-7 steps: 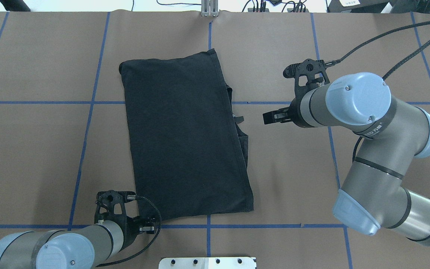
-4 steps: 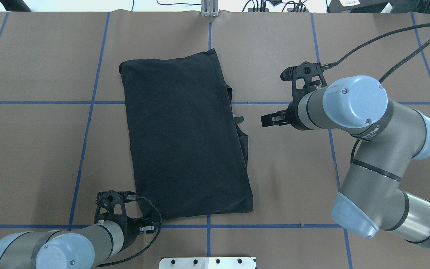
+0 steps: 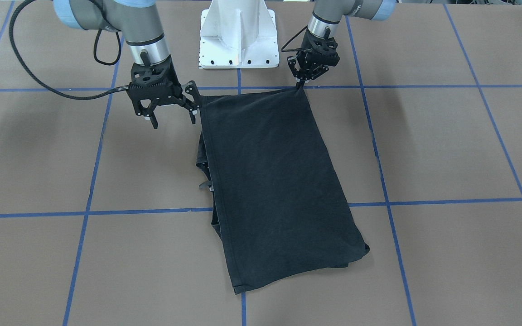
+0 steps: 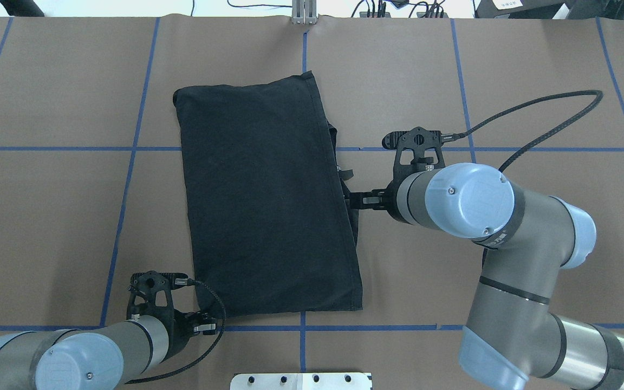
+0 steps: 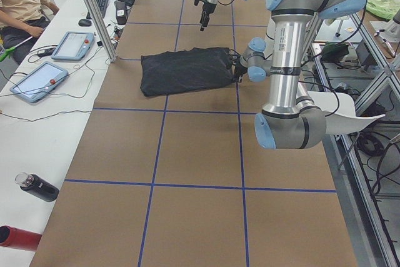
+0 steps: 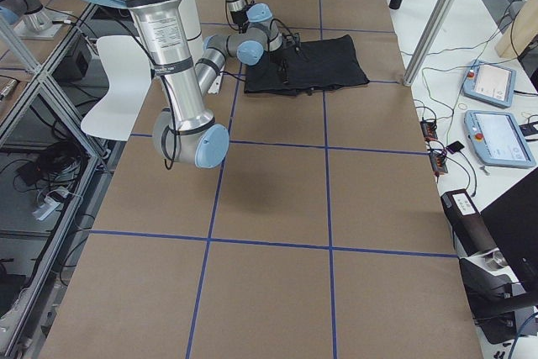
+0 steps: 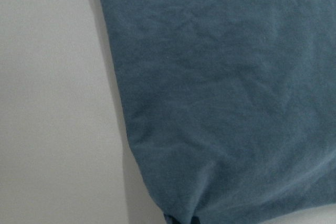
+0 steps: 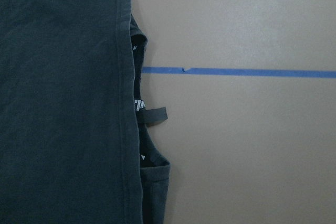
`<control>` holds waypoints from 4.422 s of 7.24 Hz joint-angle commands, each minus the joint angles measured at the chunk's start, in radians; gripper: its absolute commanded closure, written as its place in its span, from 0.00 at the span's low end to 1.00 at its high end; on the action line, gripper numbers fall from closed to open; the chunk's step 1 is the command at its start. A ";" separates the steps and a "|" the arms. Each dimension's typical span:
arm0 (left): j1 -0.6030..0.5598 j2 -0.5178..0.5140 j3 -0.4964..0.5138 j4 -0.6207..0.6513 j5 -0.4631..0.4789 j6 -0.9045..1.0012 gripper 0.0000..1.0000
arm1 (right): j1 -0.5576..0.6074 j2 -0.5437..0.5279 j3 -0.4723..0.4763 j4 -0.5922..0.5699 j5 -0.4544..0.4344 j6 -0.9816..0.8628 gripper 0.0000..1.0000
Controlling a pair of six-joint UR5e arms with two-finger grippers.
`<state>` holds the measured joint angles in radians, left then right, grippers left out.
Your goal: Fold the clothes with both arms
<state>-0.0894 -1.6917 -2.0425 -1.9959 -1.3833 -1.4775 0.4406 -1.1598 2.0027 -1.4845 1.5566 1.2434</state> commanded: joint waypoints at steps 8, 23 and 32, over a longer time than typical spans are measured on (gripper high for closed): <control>-0.004 0.009 -0.013 -0.006 -0.013 0.017 1.00 | -0.167 0.072 -0.314 0.239 -0.266 0.330 0.18; -0.027 0.006 -0.024 -0.009 -0.016 0.045 1.00 | -0.227 0.058 -0.239 0.237 -0.322 0.334 1.00; -0.232 -0.014 -0.133 0.012 -0.152 0.196 1.00 | -0.241 -0.018 -0.058 0.168 -0.357 0.321 1.00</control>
<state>-0.2479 -1.6905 -2.1696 -1.9907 -1.4949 -1.3358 0.1653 -1.1837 1.9380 -1.3132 1.1810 1.5666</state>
